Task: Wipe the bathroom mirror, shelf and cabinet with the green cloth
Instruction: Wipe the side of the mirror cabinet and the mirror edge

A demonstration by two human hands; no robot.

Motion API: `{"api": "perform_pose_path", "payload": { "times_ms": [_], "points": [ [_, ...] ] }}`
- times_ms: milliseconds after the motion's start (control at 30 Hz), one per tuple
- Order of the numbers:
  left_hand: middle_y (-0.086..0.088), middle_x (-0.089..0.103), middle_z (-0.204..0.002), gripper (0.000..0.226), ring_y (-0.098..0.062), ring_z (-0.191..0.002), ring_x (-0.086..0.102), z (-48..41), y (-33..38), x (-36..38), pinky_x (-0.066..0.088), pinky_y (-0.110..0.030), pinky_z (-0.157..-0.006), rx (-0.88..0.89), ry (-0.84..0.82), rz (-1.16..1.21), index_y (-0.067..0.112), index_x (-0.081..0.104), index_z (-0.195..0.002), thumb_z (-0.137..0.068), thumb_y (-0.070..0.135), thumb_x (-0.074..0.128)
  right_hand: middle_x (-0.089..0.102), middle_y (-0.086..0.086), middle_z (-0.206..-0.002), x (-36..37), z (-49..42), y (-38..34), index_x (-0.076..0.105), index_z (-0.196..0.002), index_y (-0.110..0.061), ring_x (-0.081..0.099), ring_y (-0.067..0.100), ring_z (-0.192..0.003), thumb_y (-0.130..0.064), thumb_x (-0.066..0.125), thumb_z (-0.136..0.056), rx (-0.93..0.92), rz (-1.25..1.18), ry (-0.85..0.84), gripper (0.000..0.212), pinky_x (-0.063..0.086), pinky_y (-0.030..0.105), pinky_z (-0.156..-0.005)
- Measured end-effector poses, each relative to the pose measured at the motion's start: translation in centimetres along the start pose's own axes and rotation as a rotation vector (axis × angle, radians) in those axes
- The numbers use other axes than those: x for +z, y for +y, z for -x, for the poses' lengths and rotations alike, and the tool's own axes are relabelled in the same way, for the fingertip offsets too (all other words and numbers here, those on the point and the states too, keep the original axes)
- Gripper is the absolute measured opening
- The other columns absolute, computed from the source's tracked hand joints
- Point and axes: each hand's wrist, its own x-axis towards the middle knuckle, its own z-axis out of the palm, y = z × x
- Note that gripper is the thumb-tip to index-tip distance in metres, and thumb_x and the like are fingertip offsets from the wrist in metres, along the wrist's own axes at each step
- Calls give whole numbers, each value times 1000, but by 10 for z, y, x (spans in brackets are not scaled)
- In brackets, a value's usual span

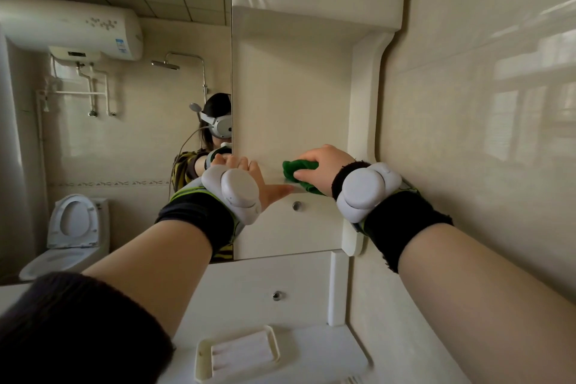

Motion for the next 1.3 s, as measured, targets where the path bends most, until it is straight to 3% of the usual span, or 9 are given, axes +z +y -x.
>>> {"api": "perform_pose_path", "payload": {
  "times_ms": [200, 367, 500, 700, 867, 1000, 1167, 1300],
  "points": [
    [-4, 24, -151, 91, -26, -142, 10, 3, -2, -2, 1, -45, -114, 31, -2, 9, 10, 26, -143, -82, 77, 25, 63, 2, -95, -6, -11, -3, 65, -101, -18, 58, 22, -93, -25, 56, -89, 49, 50, -78, 17, 45, 31, -84],
    [-4, 20, -152, 89, -22, -143, 6, 7, -3, -5, -2, -44, -114, 65, 28, 27, 9, 23, -144, -83, 75, 28, 61, 2, -96, -4, -20, 1, 64, -105, -17, 55, 21, -89, -25, 55, -89, 62, 70, -89, 20, 39, 24, -74],
    [-6, 11, -155, 99, -20, -143, 2, 10, -2, -9, -4, -44, -115, 96, 72, 35, 6, 11, -147, -80, 77, 32, 65, 7, -101, 1, -26, 5, 64, -105, -11, 52, 20, -83, -25, 55, -89, 67, 74, -72, 23, 37, 23, -71],
    [-7, -8, -157, 112, -21, -144, -8, 2, 22, -12, -6, -43, -116, 134, 23, 156, 6, -9, -148, -77, 74, 45, 62, 6, -100, 0, -31, 4, 62, -111, -14, 54, 22, -88, -27, 54, -91, 67, 83, -113, 25, 37, 24, -73],
    [-4, -5, -158, 110, -18, -145, -7, -2, 31, -7, -2, -41, -116, 94, 44, 303, 10, -7, -149, -77, 70, 51, 64, 8, -109, 0, -35, 6, 62, -114, -14, 55, 23, -90, -26, 55, -91, 85, 71, -130, 27, 34, 22, -72],
    [-4, -9, -157, 111, -18, -144, -10, 1, 29, -7, -5, -40, -116, 112, 65, 279, 10, -9, -149, -77, 74, 46, 62, 7, -117, 0, -42, 10, 57, -123, -14, 57, 23, -102, -24, 59, -89, 110, 26, -147, 36, 31, 17, -68],
    [-4, -8, -157, 111, -18, -144, -10, 4, 30, -7, -4, -40, -116, 98, 102, 259, 12, -7, -149, -75, 77, 44, 63, 6, -116, 2, -49, 16, 58, -122, -15, 52, 15, -85, -21, 62, -87, 108, -64, -138, 35, 32, 14, -64],
    [-3, -4, -158, 110, -21, -144, -7, 3, 31, -6, -1, -42, -116, 85, 115, 246, 13, -4, -149, -74, 77, 44, 63, 3, -117, 3, -48, 16, 57, -124, -20, 53, 15, -87, -24, 61, -88, 111, -45, -122, 36, 35, 18, -65]
  ]
}}
